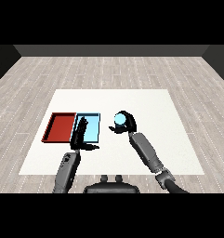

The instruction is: Pick the blue can and put it in the blue box

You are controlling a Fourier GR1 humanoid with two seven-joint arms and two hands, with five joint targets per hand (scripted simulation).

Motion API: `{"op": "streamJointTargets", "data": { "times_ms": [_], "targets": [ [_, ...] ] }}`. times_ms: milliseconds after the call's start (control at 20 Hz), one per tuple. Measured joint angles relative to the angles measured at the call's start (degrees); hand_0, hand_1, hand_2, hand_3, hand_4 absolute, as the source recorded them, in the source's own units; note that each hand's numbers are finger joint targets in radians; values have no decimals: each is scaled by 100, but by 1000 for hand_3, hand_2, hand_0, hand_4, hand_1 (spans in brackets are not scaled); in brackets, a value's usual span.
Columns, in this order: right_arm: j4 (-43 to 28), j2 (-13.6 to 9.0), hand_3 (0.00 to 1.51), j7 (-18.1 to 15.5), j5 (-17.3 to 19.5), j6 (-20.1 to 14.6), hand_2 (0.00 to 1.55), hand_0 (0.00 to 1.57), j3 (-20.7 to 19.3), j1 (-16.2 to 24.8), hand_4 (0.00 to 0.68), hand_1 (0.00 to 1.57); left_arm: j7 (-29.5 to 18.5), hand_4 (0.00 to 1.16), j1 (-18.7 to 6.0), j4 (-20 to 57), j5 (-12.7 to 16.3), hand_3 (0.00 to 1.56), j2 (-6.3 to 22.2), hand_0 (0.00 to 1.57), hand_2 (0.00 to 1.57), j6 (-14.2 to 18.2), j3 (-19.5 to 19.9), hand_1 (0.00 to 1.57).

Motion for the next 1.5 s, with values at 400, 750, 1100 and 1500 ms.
{"op": "streamJointTargets", "data": {
  "times_ms": [400, 750, 1100, 1500],
  "targets": [
    [-818, 119, 1406, 339, 431, 81, 1440, 1428, -52, 446, 664, 1428, 70, 0, -303, 284, 54, 0, -15, 0, 0, 434, -559, 0],
    [-1074, 232, 1416, 410, 650, 189, 1448, 1419, -63, 647, 660, 1419, 62, 0, -815, 828, 182, 0, -17, 0, 0, 948, -999, 0],
    [-1380, 264, 1402, 542, 739, 252, 1439, 1404, -25, 747, 669, 1404, -95, 0, -1236, 1561, 554, 0, -17, 0, 0, 1333, -1383, 0],
    [-1316, 248, 1418, 504, 574, 134, 1457, 1396, 279, 539, 681, 1396, -289, 0, -1522, 2143, 829, 0, -18, 0, 0, 1497, -1691, 0]
  ]
}}
